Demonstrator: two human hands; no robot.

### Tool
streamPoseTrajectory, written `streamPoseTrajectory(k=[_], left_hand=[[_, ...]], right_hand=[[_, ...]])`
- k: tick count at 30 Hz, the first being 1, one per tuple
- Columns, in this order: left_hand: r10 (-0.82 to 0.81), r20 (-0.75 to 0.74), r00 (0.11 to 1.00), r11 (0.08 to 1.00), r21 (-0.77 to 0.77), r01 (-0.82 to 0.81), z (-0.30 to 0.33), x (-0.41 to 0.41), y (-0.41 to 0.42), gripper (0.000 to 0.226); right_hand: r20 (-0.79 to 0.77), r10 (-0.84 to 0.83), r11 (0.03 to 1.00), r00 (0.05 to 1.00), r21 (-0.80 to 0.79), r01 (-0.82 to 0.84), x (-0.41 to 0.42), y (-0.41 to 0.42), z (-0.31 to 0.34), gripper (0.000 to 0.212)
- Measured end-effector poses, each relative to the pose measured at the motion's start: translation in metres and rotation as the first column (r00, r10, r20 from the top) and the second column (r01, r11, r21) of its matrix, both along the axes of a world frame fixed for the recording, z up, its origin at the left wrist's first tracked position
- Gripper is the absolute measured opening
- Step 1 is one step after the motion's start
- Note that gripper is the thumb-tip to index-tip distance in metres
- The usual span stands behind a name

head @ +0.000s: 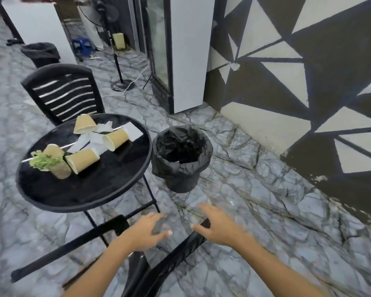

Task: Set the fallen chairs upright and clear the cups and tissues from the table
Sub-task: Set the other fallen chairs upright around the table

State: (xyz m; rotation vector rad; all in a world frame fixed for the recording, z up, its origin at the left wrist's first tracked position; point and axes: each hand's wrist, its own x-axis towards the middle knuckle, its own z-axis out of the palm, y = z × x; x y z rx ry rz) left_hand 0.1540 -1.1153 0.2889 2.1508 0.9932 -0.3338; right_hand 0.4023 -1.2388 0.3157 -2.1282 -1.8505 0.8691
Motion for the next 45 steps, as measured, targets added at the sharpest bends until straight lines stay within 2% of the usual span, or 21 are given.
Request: streamPoseTrajectory(k=[7,12,17,22,29,32,35,45], left_hand=[[0.129,-0.055,0.99,0.989,-0.062,-0.132,-0.134,0.013,-0.002,0.112],[0.156,-0.098,0.983,0.985,-0.062,-0.162,-0.239,0.014,-0.02,0.081],[0.185,-0.064,0.981,0.979,-0.072,-0.19,-0.324,0.01,-0.021,0.078],[0.207,-0.009,0.978,0.974,-0.087,-0.207,-0.383,0.003,-0.019,0.079],[0.188,0.105,0.977,0.98,-0.089,-0.179,-0.426,-0.007,-0.033,0.06],[0.191,0.167,0.967,0.981,-0.06,-0.183,-0.434,-0.01,-0.039,0.054],[0.186,0.166,0.968,0.982,-0.05,-0.18,-0.438,-0.006,-0.042,0.051],[0.116,0.18,0.977,0.992,-0.067,-0.105,-0.429,0.081,-0.02,0.042]], right_hand=[[-0.037,0.224,0.963,0.974,-0.144,-0.227,0.022,0.037,-0.141,0.078],[-0.018,0.353,0.919,0.935,-0.181,-0.351,0.014,0.048,-0.248,0.067],[-0.012,0.434,0.89,0.901,-0.148,-0.431,0.003,0.069,-0.342,0.064],[-0.009,0.453,0.877,0.891,-0.171,-0.448,0.002,0.085,-0.402,0.066],[0.052,0.56,0.823,0.827,-0.147,-0.549,0.002,0.088,-0.44,0.072],[0.107,0.576,0.816,0.81,-0.129,-0.563,-0.001,0.088,-0.442,0.058],[0.114,0.596,0.803,0.795,-0.121,-0.584,0.002,0.089,-0.44,0.051],[0.123,0.542,0.84,0.831,-0.048,-0.541,0.072,0.102,-0.426,0.049]])
